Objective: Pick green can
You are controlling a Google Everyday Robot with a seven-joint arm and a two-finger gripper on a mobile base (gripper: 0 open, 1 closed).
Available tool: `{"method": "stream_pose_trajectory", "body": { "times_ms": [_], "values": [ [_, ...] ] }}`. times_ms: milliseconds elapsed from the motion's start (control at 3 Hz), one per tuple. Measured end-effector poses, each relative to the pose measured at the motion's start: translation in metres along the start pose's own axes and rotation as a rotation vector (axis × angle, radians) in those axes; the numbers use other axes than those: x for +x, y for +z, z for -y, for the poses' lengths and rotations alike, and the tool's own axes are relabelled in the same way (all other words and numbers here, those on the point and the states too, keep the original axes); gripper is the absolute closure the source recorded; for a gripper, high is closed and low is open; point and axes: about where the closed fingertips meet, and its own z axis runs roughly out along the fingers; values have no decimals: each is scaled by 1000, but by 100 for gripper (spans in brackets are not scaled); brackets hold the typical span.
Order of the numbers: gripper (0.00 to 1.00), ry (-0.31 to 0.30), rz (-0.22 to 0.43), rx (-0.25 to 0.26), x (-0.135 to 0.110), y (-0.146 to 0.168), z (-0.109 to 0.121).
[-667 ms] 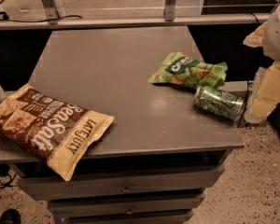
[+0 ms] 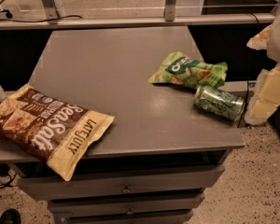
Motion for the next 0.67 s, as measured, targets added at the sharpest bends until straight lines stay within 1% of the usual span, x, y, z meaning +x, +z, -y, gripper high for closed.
{"method": "stream_pose_trajectory", "body": {
  "times_ms": [333,667],
  "values": [
    [0,88,20,15,13,11,1],
    [0,190,49,24,30,27,5]
  ]
}}
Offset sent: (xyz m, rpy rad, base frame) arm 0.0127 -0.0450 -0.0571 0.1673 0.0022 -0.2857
